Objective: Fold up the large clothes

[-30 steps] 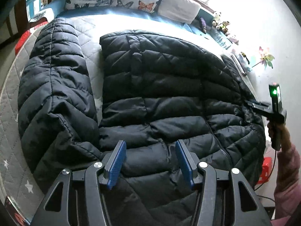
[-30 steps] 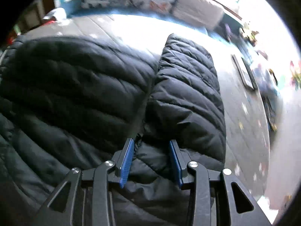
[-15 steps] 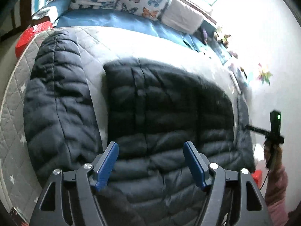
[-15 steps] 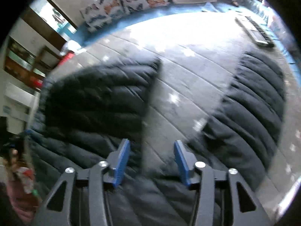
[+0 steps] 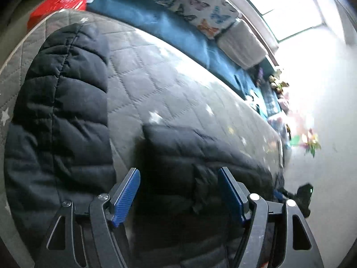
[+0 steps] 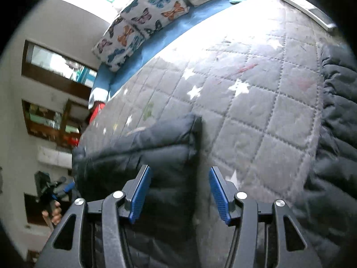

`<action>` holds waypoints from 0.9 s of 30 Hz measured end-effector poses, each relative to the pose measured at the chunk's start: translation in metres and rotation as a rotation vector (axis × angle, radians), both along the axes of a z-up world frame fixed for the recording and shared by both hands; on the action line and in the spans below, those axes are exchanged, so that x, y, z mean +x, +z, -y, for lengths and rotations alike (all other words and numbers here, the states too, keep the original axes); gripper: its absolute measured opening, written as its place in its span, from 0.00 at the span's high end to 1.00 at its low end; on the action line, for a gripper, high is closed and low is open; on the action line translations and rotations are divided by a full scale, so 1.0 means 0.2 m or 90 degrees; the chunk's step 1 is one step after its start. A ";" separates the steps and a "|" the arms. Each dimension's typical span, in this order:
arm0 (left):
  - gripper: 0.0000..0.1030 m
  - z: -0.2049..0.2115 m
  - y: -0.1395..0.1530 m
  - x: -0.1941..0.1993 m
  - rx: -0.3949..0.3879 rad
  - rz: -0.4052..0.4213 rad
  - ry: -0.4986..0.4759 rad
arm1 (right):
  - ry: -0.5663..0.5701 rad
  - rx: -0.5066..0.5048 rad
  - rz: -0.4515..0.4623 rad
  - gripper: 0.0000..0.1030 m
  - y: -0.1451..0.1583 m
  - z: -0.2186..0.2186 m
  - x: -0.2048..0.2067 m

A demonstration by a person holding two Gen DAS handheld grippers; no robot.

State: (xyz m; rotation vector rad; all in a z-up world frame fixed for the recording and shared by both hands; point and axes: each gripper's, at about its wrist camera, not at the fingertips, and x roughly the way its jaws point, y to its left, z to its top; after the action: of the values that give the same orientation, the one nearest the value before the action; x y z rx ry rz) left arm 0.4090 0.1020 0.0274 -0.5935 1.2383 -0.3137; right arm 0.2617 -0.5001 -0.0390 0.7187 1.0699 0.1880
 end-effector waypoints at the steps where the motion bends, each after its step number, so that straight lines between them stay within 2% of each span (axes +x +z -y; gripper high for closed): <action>1: 0.26 -0.01 -0.02 0.03 0.001 -0.005 0.004 | -0.005 0.007 -0.003 0.42 -0.02 0.01 0.01; 6: 0.26 0.01 -0.15 0.14 -0.035 -0.040 -0.007 | 0.000 0.060 -0.016 0.42 -0.11 0.01 0.08; 10: 0.26 0.08 -0.23 0.20 -0.051 -0.052 -0.035 | 0.022 0.101 -0.005 0.42 -0.12 -0.02 0.11; 12: 0.26 0.12 -0.25 0.22 -0.065 -0.044 -0.044 | 0.034 0.104 0.002 0.42 -0.12 -0.05 0.13; 16: 0.27 0.20 -0.24 0.24 -0.036 0.000 -0.054 | 0.042 0.101 0.012 0.39 -0.11 -0.06 0.12; 19: 0.41 0.26 -0.21 0.22 -0.017 0.038 -0.051 | 0.047 0.091 0.034 0.43 -0.06 -0.07 0.11; 21: 0.59 0.29 -0.16 0.20 -0.019 0.065 -0.050 | 0.049 0.067 0.060 0.62 0.01 -0.09 0.11; 22: 0.63 0.31 -0.12 0.19 -0.022 0.091 -0.048 | 0.052 0.059 0.083 0.66 0.06 -0.10 0.11; 23: 0.70 0.31 -0.08 0.18 -0.027 0.117 -0.051 | 0.056 0.051 0.108 0.75 0.11 -0.11 0.10; 24: 0.77 0.32 -0.04 0.16 -0.032 0.137 -0.055 | 0.065 0.041 0.144 0.77 0.19 -0.13 0.08; 27: 0.80 0.33 0.14 0.09 -0.066 0.250 -0.095 | 0.114 0.052 0.272 0.80 0.39 -0.18 0.01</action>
State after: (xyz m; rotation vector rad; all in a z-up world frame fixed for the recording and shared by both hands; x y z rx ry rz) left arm 0.4266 0.0361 0.0554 -0.4988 0.8916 -0.5937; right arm 0.2643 -0.4646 0.0387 0.6184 0.7185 0.5184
